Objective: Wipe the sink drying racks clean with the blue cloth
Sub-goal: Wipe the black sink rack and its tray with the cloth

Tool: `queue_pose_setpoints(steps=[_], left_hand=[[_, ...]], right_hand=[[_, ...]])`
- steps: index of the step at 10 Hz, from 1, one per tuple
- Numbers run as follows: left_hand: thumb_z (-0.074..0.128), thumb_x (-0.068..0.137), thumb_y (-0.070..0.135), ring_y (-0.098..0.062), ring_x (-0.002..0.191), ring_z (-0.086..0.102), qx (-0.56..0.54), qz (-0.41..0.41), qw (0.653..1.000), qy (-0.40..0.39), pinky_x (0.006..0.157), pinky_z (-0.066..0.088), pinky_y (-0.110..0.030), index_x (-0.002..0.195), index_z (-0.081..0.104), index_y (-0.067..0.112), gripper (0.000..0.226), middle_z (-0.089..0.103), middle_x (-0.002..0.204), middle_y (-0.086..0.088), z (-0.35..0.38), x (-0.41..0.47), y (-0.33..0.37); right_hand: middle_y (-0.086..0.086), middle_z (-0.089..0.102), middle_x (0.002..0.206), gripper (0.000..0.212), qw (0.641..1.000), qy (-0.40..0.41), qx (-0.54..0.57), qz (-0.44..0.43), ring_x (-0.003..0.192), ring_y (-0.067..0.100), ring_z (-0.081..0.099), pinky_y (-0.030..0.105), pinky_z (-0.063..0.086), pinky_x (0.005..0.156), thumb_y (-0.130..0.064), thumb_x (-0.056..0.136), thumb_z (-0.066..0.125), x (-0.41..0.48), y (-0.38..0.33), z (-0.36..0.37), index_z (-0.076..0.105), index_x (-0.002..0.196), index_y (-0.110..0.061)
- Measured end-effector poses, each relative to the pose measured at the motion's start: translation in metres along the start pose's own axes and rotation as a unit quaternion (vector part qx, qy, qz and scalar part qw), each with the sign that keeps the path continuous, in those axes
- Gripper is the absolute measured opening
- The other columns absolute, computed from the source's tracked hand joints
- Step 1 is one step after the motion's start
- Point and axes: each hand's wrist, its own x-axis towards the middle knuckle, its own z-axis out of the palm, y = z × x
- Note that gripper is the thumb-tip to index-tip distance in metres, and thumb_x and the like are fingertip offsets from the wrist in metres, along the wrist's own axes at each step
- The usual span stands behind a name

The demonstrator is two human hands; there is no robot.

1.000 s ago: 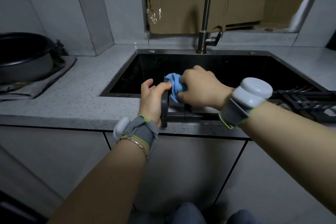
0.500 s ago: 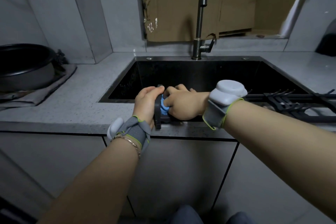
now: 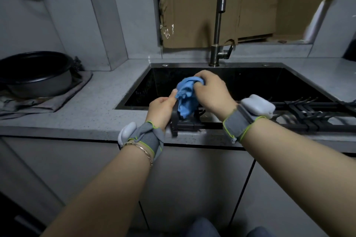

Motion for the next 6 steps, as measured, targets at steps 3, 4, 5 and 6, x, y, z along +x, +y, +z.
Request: queue_pose_setpoints(steps=[3, 4, 5, 6], left_hand=[[0.037, 0.093, -0.015, -0.011, 0.068, 0.044, 0.041, -0.004, 0.999, -0.018, 0.065, 0.041, -0.018, 0.072, 0.045, 0.017, 0.038, 0.046, 0.073, -0.002, -0.001, -0.028, 0.007], [0.037, 0.094, -0.012, -0.014, 0.074, 0.048, 0.046, 0.020, 0.998, -0.046, 0.079, 0.043, -0.034, 0.080, 0.047, 0.020, 0.036, 0.049, 0.080, 0.000, -0.005, -0.032, 0.006], [0.036, 0.097, 0.001, -0.026, 0.091, 0.053, 0.089, 0.017, 0.995, -0.049, 0.092, 0.045, -0.045, 0.086, 0.052, 0.012, 0.023, 0.055, 0.092, -0.012, -0.002, -0.020, 0.006], [0.050, 0.092, 0.023, -0.036, 0.109, 0.059, 0.027, 0.002, 0.999, -0.039, 0.100, 0.044, -0.053, 0.090, 0.065, 0.012, 0.019, 0.065, 0.110, -0.018, -0.003, -0.005, -0.008]], right_hand=[[0.003, 0.053, 0.069, 0.009, 0.977, -0.111, -0.132, -0.123, 0.074, 0.025, 0.052, 0.030, 0.033, 0.059, -0.013, 0.084, 0.050, -0.048, -0.014, 0.006, 0.053, 0.076, -0.011], [0.004, 0.058, 0.073, 0.012, 0.980, -0.090, -0.120, -0.128, 0.078, 0.025, 0.057, 0.030, 0.040, 0.063, -0.017, 0.085, 0.052, -0.048, -0.016, 0.009, 0.062, 0.081, -0.010], [0.009, 0.063, 0.080, 0.017, 0.983, -0.059, -0.144, -0.100, 0.083, 0.029, 0.059, 0.030, 0.042, 0.065, -0.015, 0.086, 0.049, -0.021, -0.016, 0.018, 0.064, 0.084, -0.007], [0.009, 0.061, 0.088, 0.013, 0.976, -0.060, -0.201, -0.055, 0.092, 0.029, 0.058, 0.027, 0.035, 0.065, -0.009, 0.087, 0.047, 0.012, -0.016, 0.030, 0.060, 0.085, -0.008]])
